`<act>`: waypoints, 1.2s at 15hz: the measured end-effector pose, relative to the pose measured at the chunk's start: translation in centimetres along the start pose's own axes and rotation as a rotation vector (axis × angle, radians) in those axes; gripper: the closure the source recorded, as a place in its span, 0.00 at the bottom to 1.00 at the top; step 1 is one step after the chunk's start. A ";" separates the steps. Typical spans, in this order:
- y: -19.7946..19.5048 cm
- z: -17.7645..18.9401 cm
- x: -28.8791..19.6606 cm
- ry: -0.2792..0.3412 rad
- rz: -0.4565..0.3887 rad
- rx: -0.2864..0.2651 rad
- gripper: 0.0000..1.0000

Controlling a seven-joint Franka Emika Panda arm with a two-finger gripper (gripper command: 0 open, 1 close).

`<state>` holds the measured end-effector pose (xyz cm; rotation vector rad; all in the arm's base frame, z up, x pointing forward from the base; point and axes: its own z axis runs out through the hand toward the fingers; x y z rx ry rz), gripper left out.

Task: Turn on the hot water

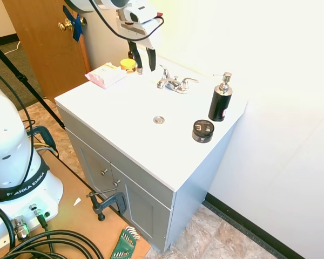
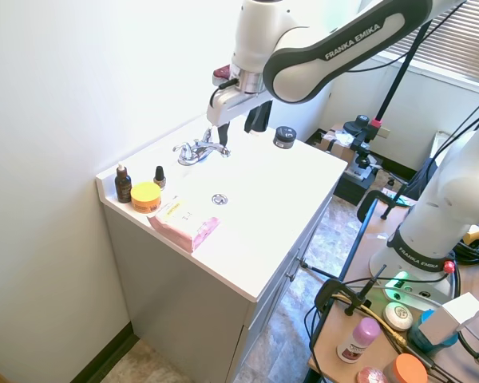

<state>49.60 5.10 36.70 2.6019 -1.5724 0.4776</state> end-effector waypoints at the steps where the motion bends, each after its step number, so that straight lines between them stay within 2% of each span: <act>1: -1.0 0.6 0.2 0.034 0.036 0.018 0.00; 3: -2.8 1.8 0.3 0.095 0.095 0.050 0.00; 5: -4.6 2.9 -0.9 0.145 0.115 0.067 0.00; 11: -9.3 4.3 -1.9 0.194 0.134 0.097 0.00; 15: -11.2 6.5 -2.5 0.198 0.134 0.071 0.00; 18: -10.9 8.0 -2.6 0.198 0.133 0.042 0.00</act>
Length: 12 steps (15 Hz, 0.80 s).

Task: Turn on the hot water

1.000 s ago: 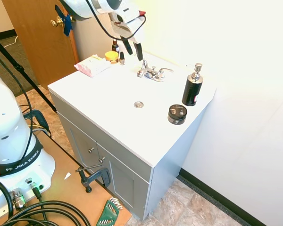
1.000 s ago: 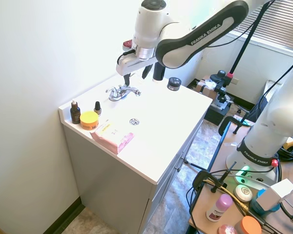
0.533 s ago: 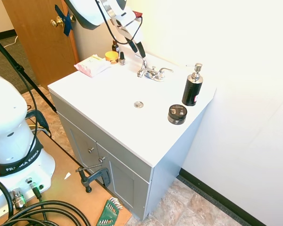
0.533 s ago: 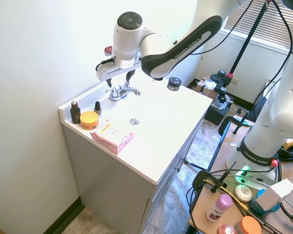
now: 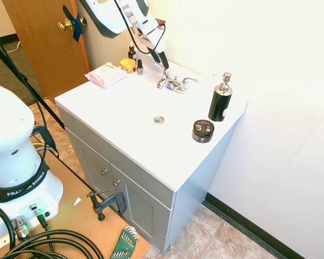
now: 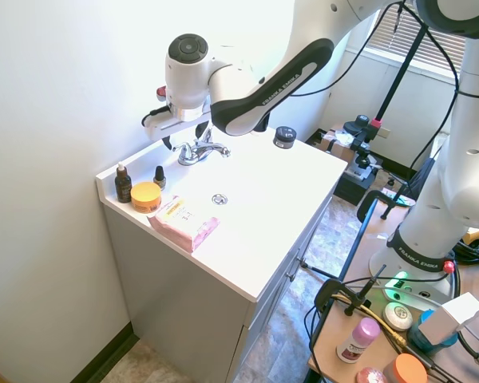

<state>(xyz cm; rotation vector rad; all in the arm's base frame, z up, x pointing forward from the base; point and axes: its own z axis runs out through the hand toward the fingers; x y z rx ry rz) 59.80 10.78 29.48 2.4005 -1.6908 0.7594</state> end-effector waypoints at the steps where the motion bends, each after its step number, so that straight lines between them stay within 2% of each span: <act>1: 0.3 0.3 0.1 0.000 0.003 -0.008 0.00; 4: 2.5 1.5 -0.4 -0.011 0.011 -0.047 0.00; 8: 5.1 1.3 -0.8 -0.049 0.025 -0.020 0.00; 12: 5.3 1.3 -0.3 -0.062 0.055 -0.019 0.00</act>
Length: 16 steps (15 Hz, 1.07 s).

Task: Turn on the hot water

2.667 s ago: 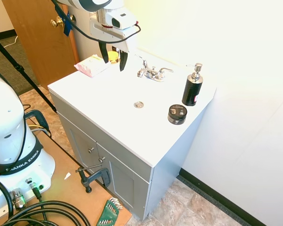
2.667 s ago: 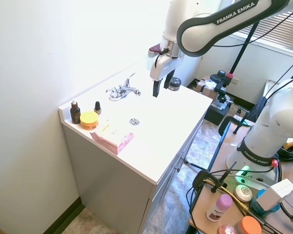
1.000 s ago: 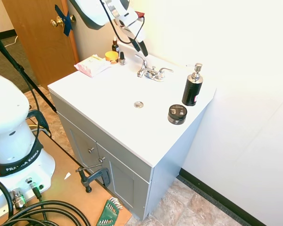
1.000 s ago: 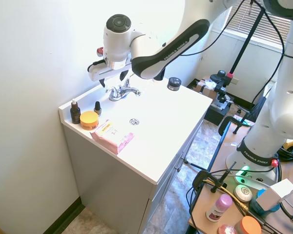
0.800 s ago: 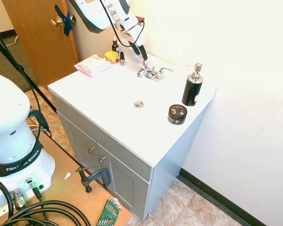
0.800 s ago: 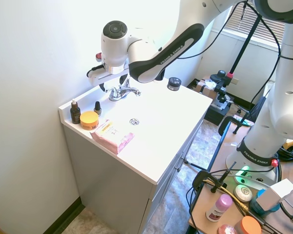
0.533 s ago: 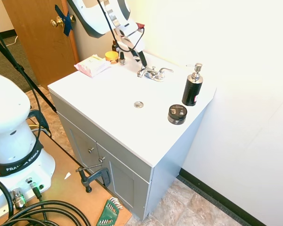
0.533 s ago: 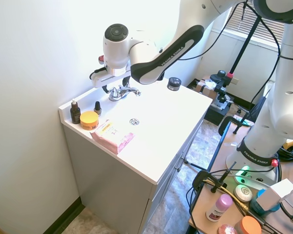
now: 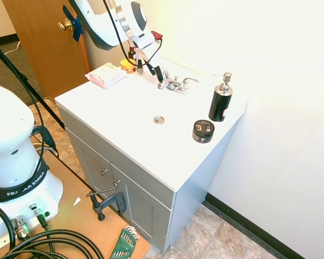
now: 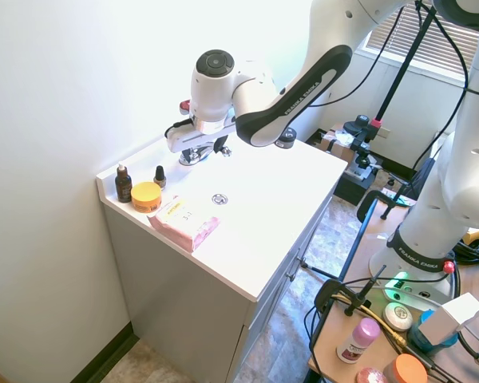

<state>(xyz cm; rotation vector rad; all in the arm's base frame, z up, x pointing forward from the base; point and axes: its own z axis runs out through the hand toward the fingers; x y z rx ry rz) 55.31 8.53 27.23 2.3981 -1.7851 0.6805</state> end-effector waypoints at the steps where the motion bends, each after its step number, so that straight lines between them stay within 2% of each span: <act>1: -0.1 -0.1 0.2 -0.011 0.011 -0.004 0.00; 3: -0.4 -0.3 0.8 -0.042 0.022 -0.012 0.00; 7: -1.4 -1.4 2.1 -0.050 0.022 -0.017 0.00; 9: -1.4 -1.8 2.5 -0.030 -0.003 -0.042 0.00; 11: -0.8 -2.3 3.1 0.020 -0.056 -0.088 0.00; 13: -0.4 -2.6 3.4 0.042 -0.098 -0.100 0.00; 15: 0.1 -2.2 3.7 0.033 -0.116 -0.105 0.00; 16: 0.8 -1.8 3.7 -0.005 -0.136 -0.115 0.00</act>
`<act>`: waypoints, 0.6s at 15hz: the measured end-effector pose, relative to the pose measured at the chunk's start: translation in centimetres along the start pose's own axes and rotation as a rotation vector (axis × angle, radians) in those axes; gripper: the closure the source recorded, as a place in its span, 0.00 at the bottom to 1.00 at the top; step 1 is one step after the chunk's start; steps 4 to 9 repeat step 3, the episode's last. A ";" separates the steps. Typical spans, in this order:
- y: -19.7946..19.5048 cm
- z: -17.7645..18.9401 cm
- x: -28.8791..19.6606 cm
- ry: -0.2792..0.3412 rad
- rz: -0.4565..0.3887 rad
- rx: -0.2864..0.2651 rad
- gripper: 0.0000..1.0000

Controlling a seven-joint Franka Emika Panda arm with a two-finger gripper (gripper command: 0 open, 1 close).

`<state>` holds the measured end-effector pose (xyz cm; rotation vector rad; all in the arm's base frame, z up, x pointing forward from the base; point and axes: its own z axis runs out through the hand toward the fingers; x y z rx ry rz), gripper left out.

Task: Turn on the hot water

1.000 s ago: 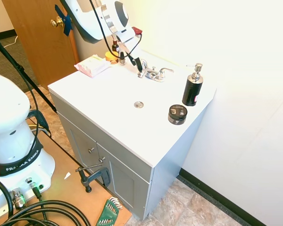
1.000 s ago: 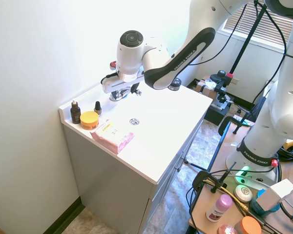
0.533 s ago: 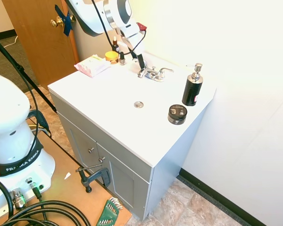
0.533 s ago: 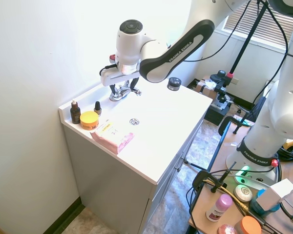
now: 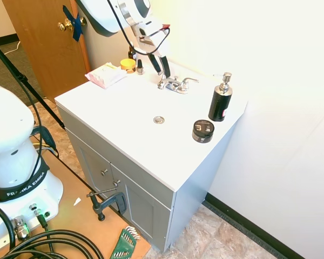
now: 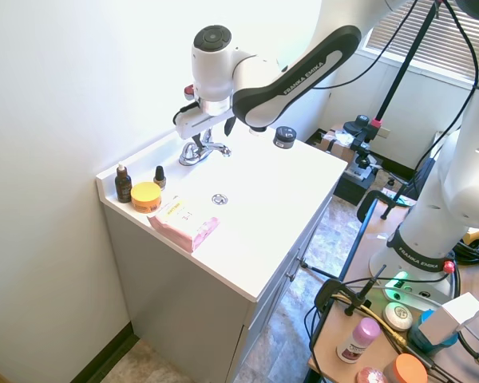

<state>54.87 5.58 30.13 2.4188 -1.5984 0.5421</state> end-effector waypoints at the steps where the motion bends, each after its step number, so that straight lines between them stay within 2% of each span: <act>1: 1.1 0.4 -0.1 -0.060 -0.025 -0.008 0.00; 3: 4.0 0.0 -0.6 -0.171 -0.080 -0.017 0.00; 9: 4.0 0.0 -0.6 -0.171 -0.080 -0.017 0.00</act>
